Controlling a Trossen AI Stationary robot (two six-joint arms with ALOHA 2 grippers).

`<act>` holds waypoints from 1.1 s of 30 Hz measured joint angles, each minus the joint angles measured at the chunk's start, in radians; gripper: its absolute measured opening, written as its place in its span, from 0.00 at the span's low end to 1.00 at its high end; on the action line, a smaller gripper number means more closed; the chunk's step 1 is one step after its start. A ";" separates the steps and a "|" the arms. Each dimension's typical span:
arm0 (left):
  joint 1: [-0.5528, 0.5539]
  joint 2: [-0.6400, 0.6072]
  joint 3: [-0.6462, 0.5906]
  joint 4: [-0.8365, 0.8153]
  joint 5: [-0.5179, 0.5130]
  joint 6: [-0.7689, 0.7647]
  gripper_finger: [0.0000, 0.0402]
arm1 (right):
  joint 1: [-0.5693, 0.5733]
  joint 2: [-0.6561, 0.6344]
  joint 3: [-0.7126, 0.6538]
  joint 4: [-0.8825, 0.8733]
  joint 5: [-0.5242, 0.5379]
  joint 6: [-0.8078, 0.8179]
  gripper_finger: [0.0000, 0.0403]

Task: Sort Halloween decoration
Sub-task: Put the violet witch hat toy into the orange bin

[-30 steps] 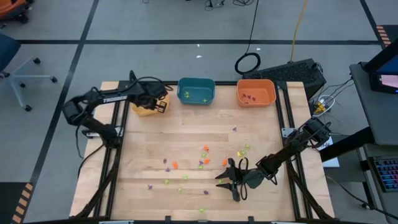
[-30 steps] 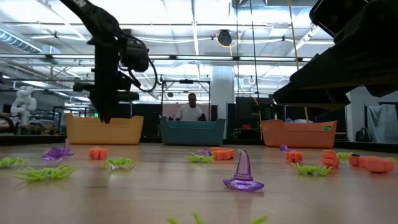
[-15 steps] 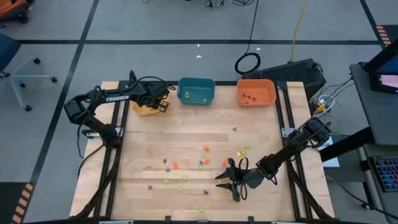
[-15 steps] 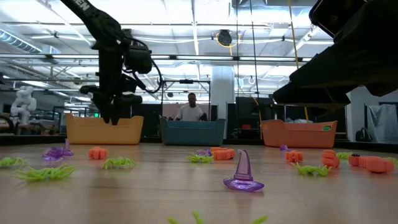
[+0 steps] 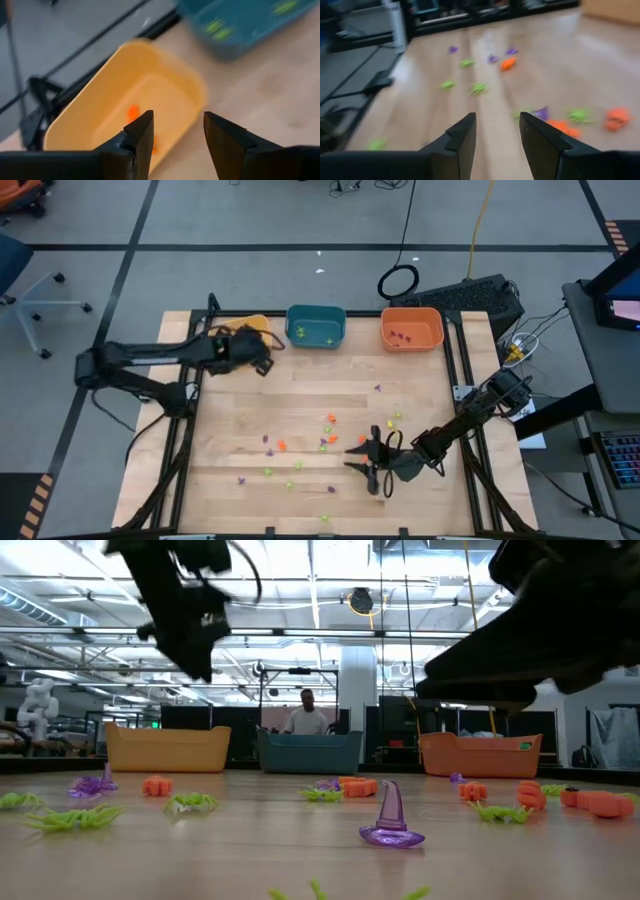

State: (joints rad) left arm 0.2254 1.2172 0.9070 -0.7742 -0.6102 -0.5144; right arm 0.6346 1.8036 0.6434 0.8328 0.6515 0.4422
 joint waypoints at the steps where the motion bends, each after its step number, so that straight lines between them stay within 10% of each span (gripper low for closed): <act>1: -0.039 -0.026 0.000 0.007 -0.017 -0.013 0.42 | -0.009 0.000 0.000 0.000 0.016 -0.009 0.34; 10: -0.400 -0.156 -0.118 0.129 -0.397 -0.159 0.42 | -0.160 -0.002 0.000 -0.033 -0.021 0.028 0.34; 33: -0.702 -0.021 -0.248 0.615 -0.326 0.031 0.42 | -0.258 -0.003 0.400 -0.910 -0.107 0.099 0.41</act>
State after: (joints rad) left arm -0.4767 1.1957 0.6590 -0.1593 -0.9365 -0.4837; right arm 0.3765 1.8004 1.0429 -0.0768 0.5448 0.5408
